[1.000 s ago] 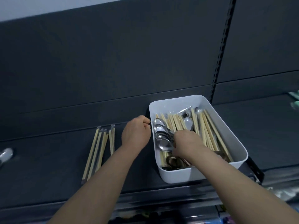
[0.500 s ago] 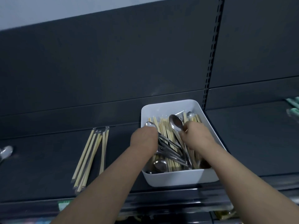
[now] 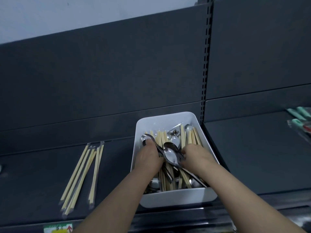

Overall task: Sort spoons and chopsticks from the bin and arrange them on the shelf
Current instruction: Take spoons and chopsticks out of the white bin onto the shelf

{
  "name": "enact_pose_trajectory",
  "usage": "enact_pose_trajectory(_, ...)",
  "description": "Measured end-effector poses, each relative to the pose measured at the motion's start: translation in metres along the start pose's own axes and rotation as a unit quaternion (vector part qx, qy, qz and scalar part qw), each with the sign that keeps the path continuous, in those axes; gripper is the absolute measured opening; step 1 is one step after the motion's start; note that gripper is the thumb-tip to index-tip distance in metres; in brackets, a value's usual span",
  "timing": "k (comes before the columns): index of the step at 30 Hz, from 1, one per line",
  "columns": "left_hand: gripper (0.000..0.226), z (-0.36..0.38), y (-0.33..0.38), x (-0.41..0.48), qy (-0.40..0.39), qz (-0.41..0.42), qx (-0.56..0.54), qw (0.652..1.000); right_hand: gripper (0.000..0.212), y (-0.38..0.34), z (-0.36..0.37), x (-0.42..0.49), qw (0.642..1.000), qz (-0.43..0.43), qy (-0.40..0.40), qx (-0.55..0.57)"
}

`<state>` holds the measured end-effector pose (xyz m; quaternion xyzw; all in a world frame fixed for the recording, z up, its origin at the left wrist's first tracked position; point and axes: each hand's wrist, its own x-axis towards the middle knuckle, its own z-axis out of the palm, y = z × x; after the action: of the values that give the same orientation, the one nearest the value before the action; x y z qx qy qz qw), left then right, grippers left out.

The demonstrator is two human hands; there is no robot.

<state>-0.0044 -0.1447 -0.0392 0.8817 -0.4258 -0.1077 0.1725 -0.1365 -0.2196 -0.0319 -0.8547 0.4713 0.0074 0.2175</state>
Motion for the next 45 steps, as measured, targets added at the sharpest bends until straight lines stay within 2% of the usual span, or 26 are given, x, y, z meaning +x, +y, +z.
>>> enact_pose_trajectory(4, 0.031, 0.001, 0.003, -0.002, 0.004, -0.017, -0.117, 0.993, 0.024, -0.001, 0.0, 0.0, 1.0, -0.001, -0.021, 0.011)
enact_pose_trajectory(6, 0.037, 0.0, 0.004, -0.003, -0.007, -0.03, -0.145, 0.989, 0.022, -0.001, -0.002, -0.001, 0.999, 0.006, -0.005, 0.043)
enact_pose_trajectory(11, 0.023, 0.008, 0.0, 0.007, -0.053, -0.07, -0.12, 0.989, 0.028, 0.002, -0.012, -0.002, 0.995, 0.019, 0.048, 0.082)
enact_pose_trajectory(14, 0.033, 0.011, -0.002, 0.011, -0.054, -0.053, -0.094, 0.993, 0.022, 0.002, -0.011, -0.008, 0.997, 0.008, 0.02, 0.068)
enact_pose_trajectory(16, 0.031, 0.013, -0.004, 0.013, -0.06, -0.038, -0.058, 0.996, 0.027, -0.001, -0.009, -0.014, 0.998, 0.007, -0.014, 0.064)
enact_pose_trajectory(18, 0.021, 0.013, -0.004, 0.013, -0.057, -0.025, -0.025, 0.998, 0.042, -0.001, -0.005, -0.016, 0.998, 0.014, -0.044, 0.035)
enact_pose_trajectory(20, 0.008, 0.01, -0.003, 0.012, -0.036, -0.017, -0.01, 0.999, 0.047, -0.001, -0.003, -0.016, 0.998, 0.019, -0.055, 0.02)
enact_pose_trajectory(25, 0.016, 0.005, -0.005, 0.014, 0.007, -0.026, -0.028, 0.999, 0.031, 0.002, -0.008, -0.013, 0.995, 0.036, 0.004, 0.09)
enact_pose_trajectory(32, 0.005, 0.0, -0.003, 0.014, 0.046, -0.026, -0.057, 0.997, 0.039, 0.002, -0.008, -0.002, 0.984, 0.049, 0.058, 0.16)
enact_pose_trajectory(36, 0.022, -0.006, -0.003, 0.016, 0.077, -0.037, -0.111, 0.99, 0.039, 0.002, -0.003, 0.004, 0.977, 0.051, 0.089, 0.188)
enact_pose_trajectory(40, 0.009, -0.013, -0.003, 0.017, 0.043, -0.048, -0.163, 0.984, 0.036, -0.005, -0.006, 0.006, 0.973, 0.038, 0.108, 0.199)
enact_pose_trajectory(42, 0.015, -0.024, -0.006, 0.023, 0.064, -0.071, -0.235, 0.967, 0.031, -0.019, -0.015, 0.006, 0.97, 0.014, 0.125, 0.21)
enact_pose_trajectory(45, 0.012, -0.052, -0.023, 0.031, 0.109, -0.103, -0.338, 0.929, 0.032, -0.055, -0.027, 0.005, 0.961, -0.037, 0.15, 0.228)
